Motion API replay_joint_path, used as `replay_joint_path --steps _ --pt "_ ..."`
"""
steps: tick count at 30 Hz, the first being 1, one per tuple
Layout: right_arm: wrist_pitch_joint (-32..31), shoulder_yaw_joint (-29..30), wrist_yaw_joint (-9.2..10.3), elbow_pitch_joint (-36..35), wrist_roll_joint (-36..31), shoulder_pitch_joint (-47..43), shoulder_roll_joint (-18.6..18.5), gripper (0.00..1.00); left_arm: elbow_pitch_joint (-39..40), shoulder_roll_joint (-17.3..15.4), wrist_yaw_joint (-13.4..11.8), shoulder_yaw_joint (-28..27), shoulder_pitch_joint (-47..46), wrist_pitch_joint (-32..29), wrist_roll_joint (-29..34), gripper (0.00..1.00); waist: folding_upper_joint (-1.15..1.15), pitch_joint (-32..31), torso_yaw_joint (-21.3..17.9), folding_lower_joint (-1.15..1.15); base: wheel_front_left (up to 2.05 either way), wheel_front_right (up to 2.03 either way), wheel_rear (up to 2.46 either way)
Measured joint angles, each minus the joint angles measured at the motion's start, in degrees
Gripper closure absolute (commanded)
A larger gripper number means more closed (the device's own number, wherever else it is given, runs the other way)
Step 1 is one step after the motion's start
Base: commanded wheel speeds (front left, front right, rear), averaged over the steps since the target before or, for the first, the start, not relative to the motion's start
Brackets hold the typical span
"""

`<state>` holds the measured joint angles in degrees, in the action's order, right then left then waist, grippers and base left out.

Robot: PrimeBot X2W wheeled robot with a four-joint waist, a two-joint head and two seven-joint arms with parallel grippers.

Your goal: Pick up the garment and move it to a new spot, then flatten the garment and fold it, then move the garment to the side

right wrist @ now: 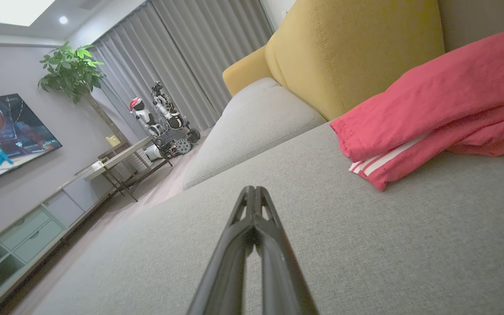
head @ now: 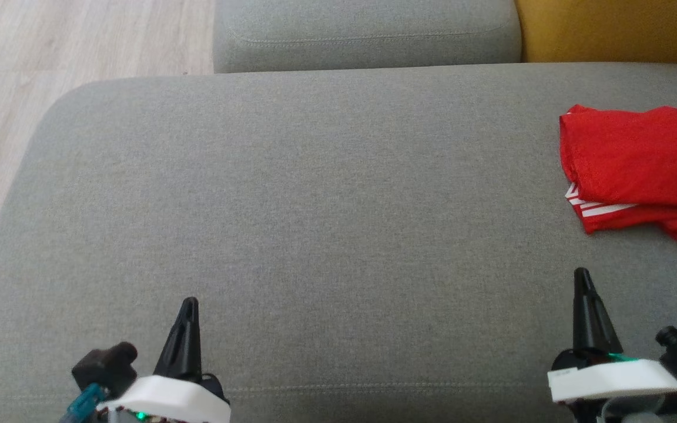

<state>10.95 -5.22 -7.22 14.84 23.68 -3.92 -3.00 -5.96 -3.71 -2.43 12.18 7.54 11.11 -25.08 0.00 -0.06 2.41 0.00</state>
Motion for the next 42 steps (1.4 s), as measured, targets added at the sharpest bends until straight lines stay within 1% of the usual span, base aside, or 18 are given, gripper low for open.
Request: replay_joint_path --steps 5,6,8,23,25,37,42 --pt "-0.6 0.4 0.00 0.0 3.7 0.8 -0.1 1.00 -0.6 0.0 0.5 -0.3 -0.4 -0.6 -3.7 1.00 0.00 0.0 -0.1 0.00 0.00 0.00 0.00" --pt "-0.8 0.5 0.00 0.0 5.4 0.8 -0.1 1.00 -0.8 -0.1 0.5 -0.6 -0.9 -1.0 -5.1 1.00 0.00 0.0 -0.2 0.00 0.00 0.00 0.00" --pt "-1.3 0.8 0.00 0.0 6.5 0.8 -0.2 1.00 -0.9 -0.1 1.0 -1.0 -1.2 -1.2 -6.6 1.00 0.00 0.0 -0.2 0.00 0.00 0.00 0.00" --pt "-3.4 2.1 0.00 0.2 17.6 1.9 -0.4 1.00 -2.2 -0.3 2.4 -2.9 -2.5 -3.5 -17.4 1.00 0.00 0.1 -0.6 0.00 0.00 0.00 0.00" --pt "-3.9 2.4 0.00 0.2 20.0 1.9 -0.4 1.00 -2.7 -0.3 2.5 -3.5 -2.6 -4.0 -19.5 1.00 0.00 0.1 -0.7 0.00 0.00 0.00 0.00" --pt "-5.8 3.6 0.01 0.3 28.4 3.0 -0.5 1.00 -3.7 -0.3 4.0 -5.1 -3.8 -5.8 -28.1 1.00 0.00 0.1 -1.0 0.00 0.00 0.00 0.00" --pt "-6.4 4.2 0.01 0.3 32.0 3.1 -0.6 1.00 -4.3 -0.4 4.2 -5.7 -4.5 -6.5 -31.7 1.00 0.00 0.1 -1.1 0.00 0.00 0.00 0.00"
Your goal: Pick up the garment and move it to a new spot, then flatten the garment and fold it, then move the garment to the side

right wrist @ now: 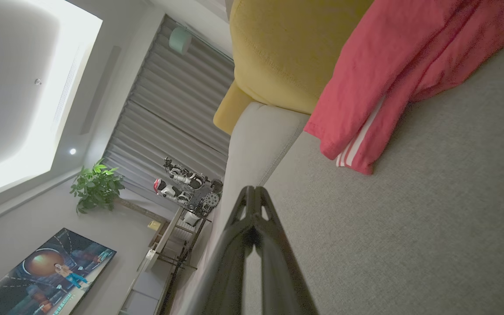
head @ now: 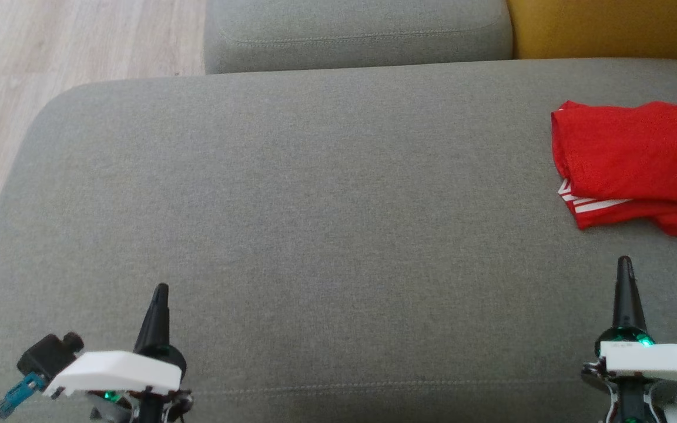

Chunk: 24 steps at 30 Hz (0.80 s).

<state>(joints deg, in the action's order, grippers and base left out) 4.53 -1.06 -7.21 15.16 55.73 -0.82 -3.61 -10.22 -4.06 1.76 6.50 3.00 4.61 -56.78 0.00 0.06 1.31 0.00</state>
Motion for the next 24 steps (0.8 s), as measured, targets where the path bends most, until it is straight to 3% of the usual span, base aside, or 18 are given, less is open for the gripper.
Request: replay_joint_path --steps 24 --pt "-3.8 2.7 0.00 0.3 16.7 1.4 -0.1 1.00 -2.3 0.0 2.3 -3.6 -2.4 -3.6 -16.2 1.00 0.00 0.1 -0.6 0.00 0.00 0.00 0.00"
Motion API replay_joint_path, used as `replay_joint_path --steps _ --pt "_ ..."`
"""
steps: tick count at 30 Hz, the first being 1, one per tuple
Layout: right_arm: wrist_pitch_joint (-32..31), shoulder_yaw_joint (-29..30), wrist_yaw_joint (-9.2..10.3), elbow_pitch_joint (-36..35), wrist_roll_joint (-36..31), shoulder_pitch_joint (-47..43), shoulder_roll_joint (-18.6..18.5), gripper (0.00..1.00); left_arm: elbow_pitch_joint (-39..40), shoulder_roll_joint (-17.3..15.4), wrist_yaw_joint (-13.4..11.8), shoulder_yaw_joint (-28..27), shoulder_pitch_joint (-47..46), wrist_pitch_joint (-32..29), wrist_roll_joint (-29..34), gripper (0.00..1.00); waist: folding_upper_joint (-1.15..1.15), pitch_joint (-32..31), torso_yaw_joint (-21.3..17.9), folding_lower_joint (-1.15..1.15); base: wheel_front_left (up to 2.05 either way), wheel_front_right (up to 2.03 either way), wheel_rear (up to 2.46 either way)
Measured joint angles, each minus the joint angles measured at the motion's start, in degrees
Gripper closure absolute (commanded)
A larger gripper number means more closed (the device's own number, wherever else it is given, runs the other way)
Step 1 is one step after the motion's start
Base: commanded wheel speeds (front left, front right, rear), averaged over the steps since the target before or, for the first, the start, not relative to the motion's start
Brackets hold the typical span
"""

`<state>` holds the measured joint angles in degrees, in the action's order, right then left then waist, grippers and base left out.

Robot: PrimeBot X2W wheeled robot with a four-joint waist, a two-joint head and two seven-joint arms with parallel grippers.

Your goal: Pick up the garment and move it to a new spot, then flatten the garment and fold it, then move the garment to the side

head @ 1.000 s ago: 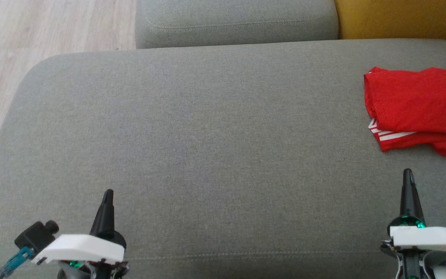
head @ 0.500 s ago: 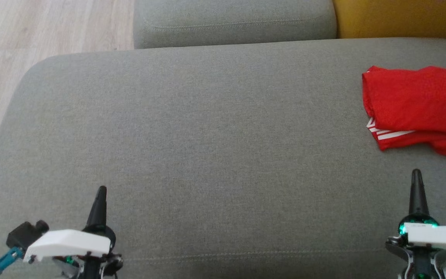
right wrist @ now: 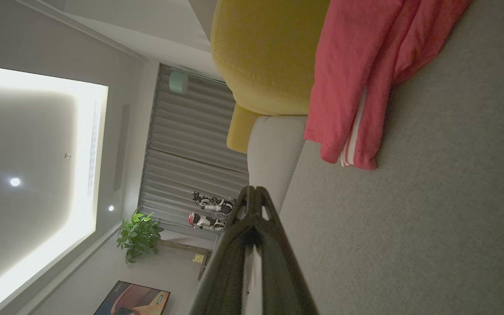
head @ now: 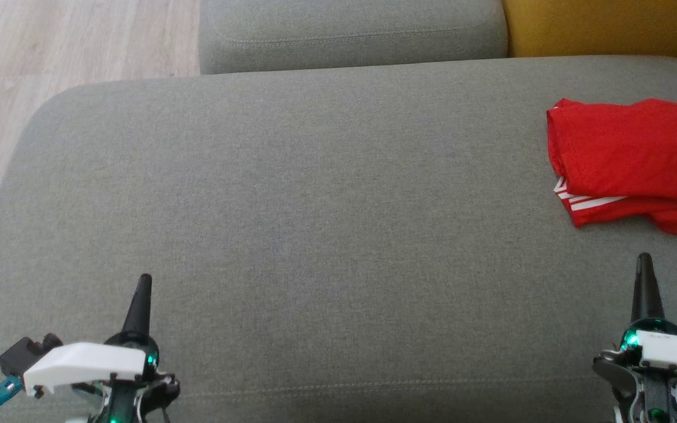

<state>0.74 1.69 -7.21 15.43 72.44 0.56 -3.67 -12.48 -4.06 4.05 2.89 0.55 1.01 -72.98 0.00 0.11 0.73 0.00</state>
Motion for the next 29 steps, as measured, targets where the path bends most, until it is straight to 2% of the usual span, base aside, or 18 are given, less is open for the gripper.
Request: replay_joint_path --steps 29 --pt "-4.7 3.6 0.00 0.3 20.4 2.2 0.0 1.00 -3.0 0.1 3.0 -4.4 -3.0 -5.0 -20.1 1.00 0.00 0.1 -0.7 0.00 0.00 0.00 0.00"
